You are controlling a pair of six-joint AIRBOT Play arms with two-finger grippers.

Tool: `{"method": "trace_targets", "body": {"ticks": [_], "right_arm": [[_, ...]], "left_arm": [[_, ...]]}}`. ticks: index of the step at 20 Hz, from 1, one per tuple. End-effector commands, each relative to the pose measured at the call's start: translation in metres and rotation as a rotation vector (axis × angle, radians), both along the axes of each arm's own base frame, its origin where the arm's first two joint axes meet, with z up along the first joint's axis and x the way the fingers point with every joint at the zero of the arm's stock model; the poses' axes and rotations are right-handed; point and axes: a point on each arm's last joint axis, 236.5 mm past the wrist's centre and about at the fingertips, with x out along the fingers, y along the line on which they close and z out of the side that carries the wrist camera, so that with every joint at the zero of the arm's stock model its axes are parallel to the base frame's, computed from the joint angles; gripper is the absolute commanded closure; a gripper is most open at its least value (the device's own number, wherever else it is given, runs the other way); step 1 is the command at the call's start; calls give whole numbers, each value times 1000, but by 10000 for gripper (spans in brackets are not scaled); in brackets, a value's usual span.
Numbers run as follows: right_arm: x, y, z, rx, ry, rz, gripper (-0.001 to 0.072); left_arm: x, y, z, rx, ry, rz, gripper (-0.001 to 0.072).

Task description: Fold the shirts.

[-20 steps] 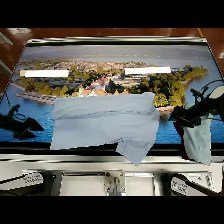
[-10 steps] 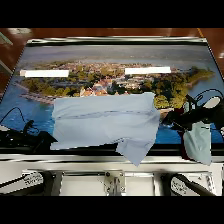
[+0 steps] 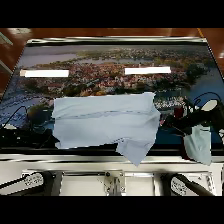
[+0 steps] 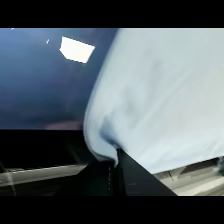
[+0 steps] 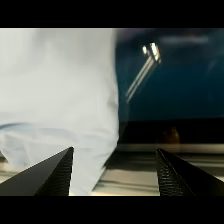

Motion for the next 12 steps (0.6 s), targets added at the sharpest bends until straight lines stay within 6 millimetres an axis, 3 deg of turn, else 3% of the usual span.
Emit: {"method": "trace_targets", "body": {"ticks": [1,4,7,12], "right_arm": [[-34,12,-13,23,33,15,72],[-46,37,-30,91,-9,-100,72],[-63,63,-48,127,6,-74,72],[-59,77,-67,51,-11,-89,79]], "left_arm": [[-4,-10,6,-40,-8,-42,666],[-3,-11,8,-46,-14,-44,666],[1,-13,10,-60,-23,-28,667],[1,-14,11,-67,-24,-25,667]]}}
